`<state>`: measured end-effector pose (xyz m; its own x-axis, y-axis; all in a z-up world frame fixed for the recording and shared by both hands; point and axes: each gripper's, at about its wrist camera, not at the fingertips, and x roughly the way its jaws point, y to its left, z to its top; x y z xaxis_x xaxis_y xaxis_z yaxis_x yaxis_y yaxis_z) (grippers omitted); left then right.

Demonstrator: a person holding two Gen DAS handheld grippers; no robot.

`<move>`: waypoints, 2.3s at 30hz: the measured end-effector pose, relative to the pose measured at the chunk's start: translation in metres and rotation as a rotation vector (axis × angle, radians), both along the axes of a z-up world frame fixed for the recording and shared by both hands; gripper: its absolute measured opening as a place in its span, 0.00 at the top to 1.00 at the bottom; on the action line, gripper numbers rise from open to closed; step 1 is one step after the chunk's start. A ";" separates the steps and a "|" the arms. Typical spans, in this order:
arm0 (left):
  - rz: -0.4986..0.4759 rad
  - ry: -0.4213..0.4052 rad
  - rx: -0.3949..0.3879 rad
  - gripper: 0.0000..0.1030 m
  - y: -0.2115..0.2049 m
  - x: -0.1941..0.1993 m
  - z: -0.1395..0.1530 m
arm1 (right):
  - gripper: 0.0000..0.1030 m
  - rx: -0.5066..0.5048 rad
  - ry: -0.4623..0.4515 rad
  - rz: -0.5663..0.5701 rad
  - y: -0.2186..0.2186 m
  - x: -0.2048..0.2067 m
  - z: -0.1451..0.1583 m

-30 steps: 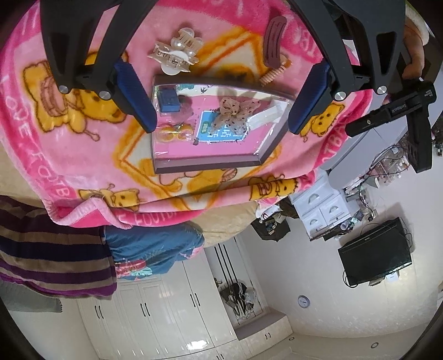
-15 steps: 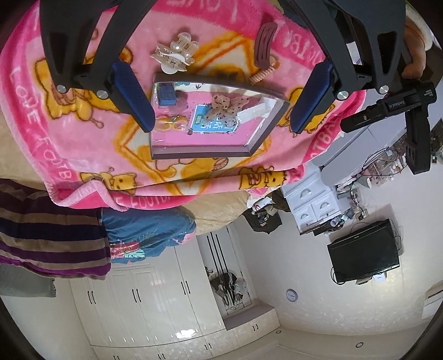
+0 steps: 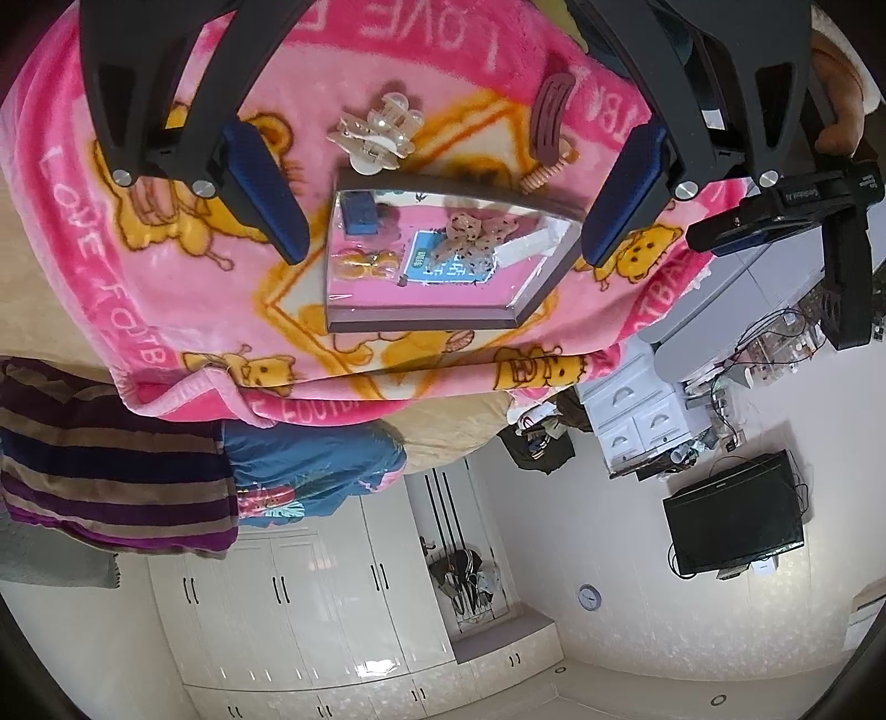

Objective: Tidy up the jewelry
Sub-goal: 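Withdraw both tools and reach toward the brown clip and pearl claw clip, then grasp the pearl claw clip with the right tool while the left tool grasps the brown clip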

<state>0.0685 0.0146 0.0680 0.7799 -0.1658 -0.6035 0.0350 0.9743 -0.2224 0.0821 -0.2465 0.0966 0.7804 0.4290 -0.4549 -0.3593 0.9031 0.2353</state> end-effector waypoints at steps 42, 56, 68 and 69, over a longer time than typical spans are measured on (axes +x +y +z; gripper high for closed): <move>-0.148 0.331 0.068 0.09 -0.044 0.012 -0.132 | 0.05 -0.065 0.301 0.057 0.015 0.010 -0.123; -0.151 0.365 0.088 0.18 -0.049 0.030 -0.147 | 0.05 0.007 0.380 0.036 0.009 0.025 -0.146; -0.126 0.390 0.106 0.53 -0.047 0.031 -0.156 | 0.42 0.015 0.456 -0.011 0.023 0.058 -0.173; -0.126 0.392 0.104 0.55 -0.047 0.031 -0.156 | 0.44 0.023 0.458 -0.019 0.022 0.060 -0.175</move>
<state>0.0999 -0.0325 -0.0880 0.4656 -0.1680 -0.8689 0.0879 0.9857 -0.1435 0.1425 -0.2250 -0.0786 0.5088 0.4308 -0.7454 -0.1967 0.9011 0.3865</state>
